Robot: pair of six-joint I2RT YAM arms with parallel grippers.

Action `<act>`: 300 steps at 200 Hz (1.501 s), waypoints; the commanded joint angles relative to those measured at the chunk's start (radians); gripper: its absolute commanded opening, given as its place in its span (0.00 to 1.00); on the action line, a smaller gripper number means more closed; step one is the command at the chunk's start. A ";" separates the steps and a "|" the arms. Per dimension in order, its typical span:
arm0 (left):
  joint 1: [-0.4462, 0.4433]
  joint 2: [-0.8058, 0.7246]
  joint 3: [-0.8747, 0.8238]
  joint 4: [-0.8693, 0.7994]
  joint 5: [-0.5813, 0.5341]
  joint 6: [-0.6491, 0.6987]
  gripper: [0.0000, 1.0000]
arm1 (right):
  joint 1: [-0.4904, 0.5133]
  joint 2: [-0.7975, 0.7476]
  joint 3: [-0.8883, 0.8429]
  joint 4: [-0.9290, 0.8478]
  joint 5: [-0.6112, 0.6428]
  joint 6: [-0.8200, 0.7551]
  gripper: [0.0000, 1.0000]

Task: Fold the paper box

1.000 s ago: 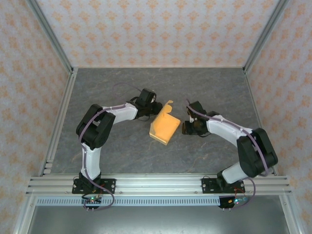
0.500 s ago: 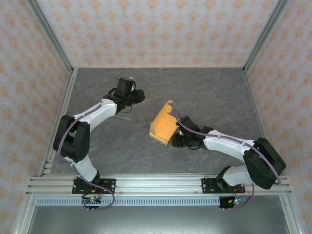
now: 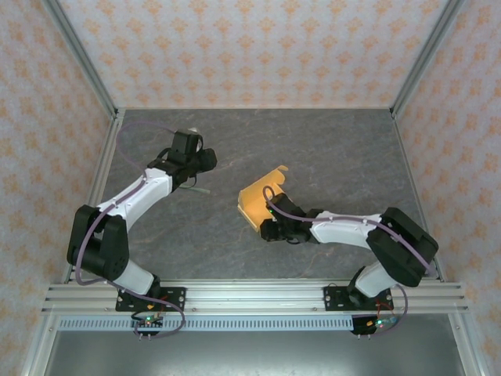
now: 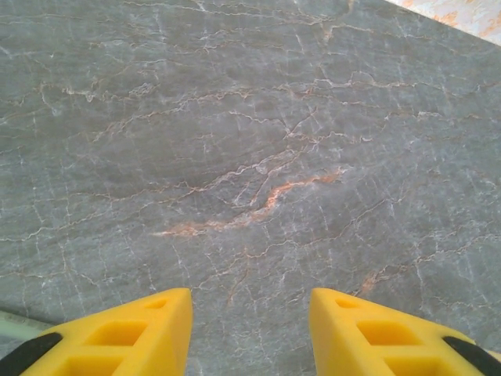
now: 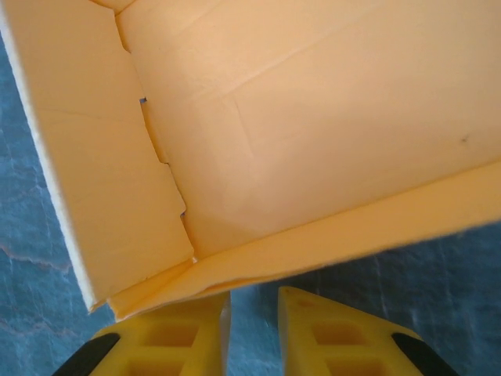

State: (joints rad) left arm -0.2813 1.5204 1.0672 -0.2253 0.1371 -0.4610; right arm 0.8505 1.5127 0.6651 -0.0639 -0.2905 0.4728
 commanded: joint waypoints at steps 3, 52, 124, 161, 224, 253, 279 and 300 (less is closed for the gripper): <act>0.004 -0.036 -0.029 -0.026 -0.056 0.028 0.44 | 0.004 0.034 0.042 0.093 0.049 0.035 0.22; 0.035 -0.060 -0.106 0.000 -0.054 0.013 0.44 | 0.004 0.140 0.105 0.170 0.114 0.030 0.22; 0.113 -0.122 -0.225 -0.011 -0.085 0.001 0.47 | 0.004 0.205 0.212 0.135 0.144 -0.060 0.25; 0.125 -0.192 -0.278 -0.035 -0.134 0.012 0.55 | 0.033 0.093 0.161 0.083 0.137 -0.172 0.34; 0.125 -0.266 -0.314 -0.131 -0.199 -0.023 0.70 | 0.050 -0.095 0.140 0.041 0.116 -0.321 0.46; 0.123 -0.193 -0.298 -0.152 -0.180 -0.068 0.72 | 0.050 -0.103 0.157 0.043 0.100 -0.346 0.50; 0.103 -0.124 -0.271 -0.169 -0.198 -0.107 0.73 | 0.050 -0.131 0.147 0.035 0.124 -0.375 0.55; 0.071 -0.069 -0.240 -0.187 -0.227 -0.121 0.75 | 0.050 -0.161 0.129 0.035 0.144 -0.403 0.59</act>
State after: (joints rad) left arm -0.1757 1.4094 0.7731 -0.3569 -0.0273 -0.5343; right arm 0.9001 1.4117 0.8112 -0.0124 -0.1806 0.1257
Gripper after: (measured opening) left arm 0.743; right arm 0.575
